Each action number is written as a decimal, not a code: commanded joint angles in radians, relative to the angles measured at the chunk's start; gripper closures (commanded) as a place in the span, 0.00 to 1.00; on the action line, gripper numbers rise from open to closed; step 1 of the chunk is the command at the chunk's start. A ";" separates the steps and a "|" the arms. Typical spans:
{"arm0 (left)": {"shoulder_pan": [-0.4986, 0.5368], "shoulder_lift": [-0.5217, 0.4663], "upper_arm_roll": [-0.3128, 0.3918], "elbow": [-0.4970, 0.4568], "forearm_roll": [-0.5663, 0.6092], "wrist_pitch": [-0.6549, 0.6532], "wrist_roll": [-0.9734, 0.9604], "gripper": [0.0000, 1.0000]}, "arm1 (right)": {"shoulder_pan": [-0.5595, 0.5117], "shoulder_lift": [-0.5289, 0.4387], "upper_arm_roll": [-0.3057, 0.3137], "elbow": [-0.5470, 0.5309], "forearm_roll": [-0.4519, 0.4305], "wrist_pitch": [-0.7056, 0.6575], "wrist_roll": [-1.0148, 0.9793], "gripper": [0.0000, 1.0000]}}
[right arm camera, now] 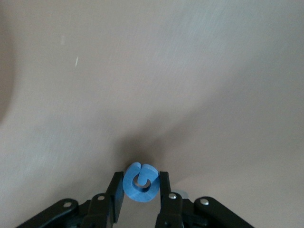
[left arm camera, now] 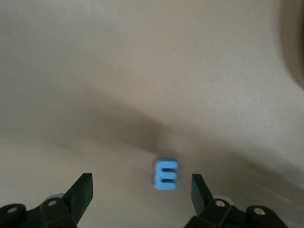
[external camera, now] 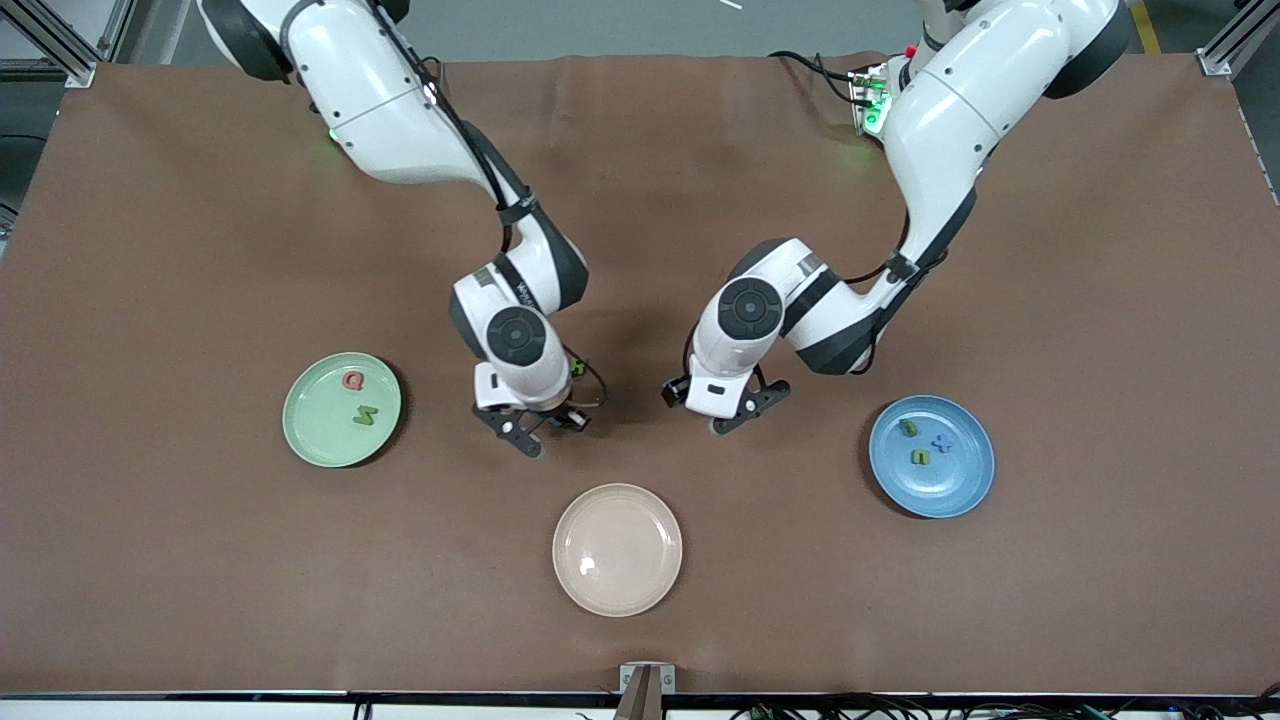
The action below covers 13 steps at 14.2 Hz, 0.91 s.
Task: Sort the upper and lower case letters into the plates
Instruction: 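Grasp the blue E with the left gripper while the right gripper carries G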
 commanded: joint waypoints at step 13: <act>-0.213 0.115 0.157 0.152 0.001 -0.003 -0.164 0.70 | -0.554 -0.332 0.016 -0.515 -0.004 0.166 -1.019 0.99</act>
